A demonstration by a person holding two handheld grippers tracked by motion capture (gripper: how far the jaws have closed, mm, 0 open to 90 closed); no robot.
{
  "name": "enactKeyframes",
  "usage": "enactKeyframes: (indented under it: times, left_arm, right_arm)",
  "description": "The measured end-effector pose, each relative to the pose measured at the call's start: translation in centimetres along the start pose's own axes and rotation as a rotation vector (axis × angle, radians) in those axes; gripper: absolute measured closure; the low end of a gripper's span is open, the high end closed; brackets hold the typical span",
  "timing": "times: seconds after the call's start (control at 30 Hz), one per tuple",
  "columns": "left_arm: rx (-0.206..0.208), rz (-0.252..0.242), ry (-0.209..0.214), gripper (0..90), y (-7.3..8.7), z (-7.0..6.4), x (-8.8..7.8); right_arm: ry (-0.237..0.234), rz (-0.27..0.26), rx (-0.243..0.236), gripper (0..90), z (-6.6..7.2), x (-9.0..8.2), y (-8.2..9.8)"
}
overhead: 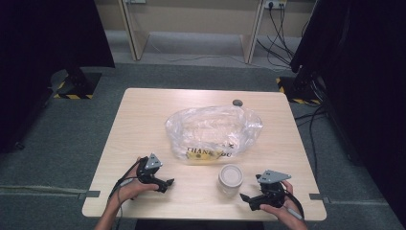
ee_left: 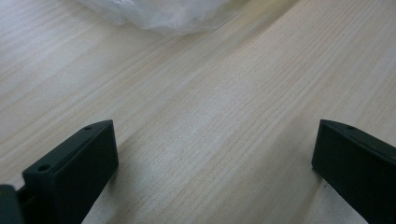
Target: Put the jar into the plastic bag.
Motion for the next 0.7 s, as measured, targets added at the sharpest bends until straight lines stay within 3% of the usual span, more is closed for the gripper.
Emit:
enactKeyframes:
  times: [0.7]
  left_arm:
    - [0.000, 0.000, 0.000, 0.0, 0.0, 0.0, 0.0]
  right_arm:
    - [-0.012, -0.037, -0.052, 3.5, 1.7, 0.1, -2.4]
Point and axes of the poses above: each handheld gripper's, and its own axes: x roughly forward along the jaws, y roughly out of its underside, z roughly to its left, the point moved 6 cm from there along x, roughly forward along the jaws, and after that the axes turned 11 degrees about z, right-handed, at the moved point
